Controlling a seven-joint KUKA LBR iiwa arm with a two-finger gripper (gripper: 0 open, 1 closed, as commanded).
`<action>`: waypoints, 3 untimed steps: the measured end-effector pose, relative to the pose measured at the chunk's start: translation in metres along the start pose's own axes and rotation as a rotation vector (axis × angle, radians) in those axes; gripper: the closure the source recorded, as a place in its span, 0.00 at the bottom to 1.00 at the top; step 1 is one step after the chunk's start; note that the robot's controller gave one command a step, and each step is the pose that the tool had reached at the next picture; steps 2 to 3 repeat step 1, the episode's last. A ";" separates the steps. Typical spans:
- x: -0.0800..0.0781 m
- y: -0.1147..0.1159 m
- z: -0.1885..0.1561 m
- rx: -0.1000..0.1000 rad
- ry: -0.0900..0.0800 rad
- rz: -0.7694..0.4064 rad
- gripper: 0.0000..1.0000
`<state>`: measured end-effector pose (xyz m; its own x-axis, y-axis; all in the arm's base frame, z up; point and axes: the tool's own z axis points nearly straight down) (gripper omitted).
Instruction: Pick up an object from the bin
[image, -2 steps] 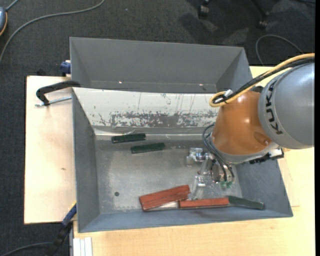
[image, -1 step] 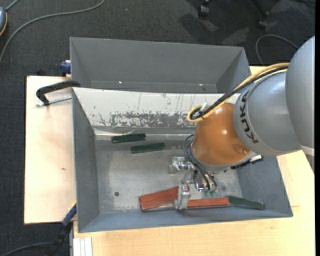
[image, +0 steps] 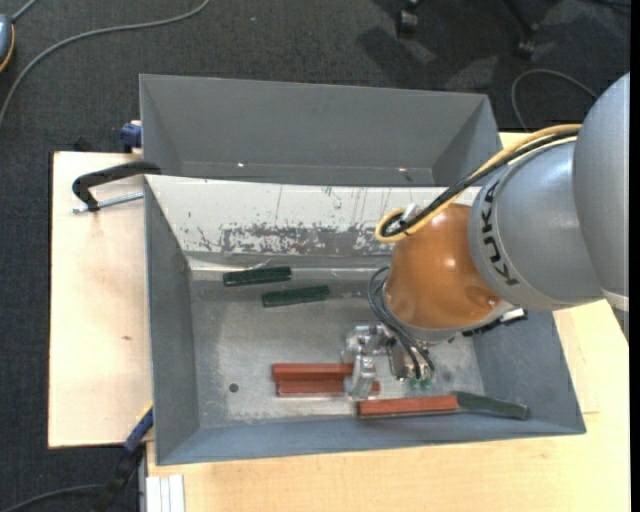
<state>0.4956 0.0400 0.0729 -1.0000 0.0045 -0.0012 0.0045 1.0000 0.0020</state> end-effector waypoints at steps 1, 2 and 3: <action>-0.014 0.026 -0.161 -0.002 -0.014 0.035 1.00; -0.014 0.026 -0.161 -0.002 -0.014 0.035 1.00; -0.014 0.026 -0.161 -0.002 -0.014 0.035 1.00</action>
Offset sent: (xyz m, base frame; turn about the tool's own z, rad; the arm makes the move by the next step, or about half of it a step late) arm 0.0115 0.0239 0.1553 0.0375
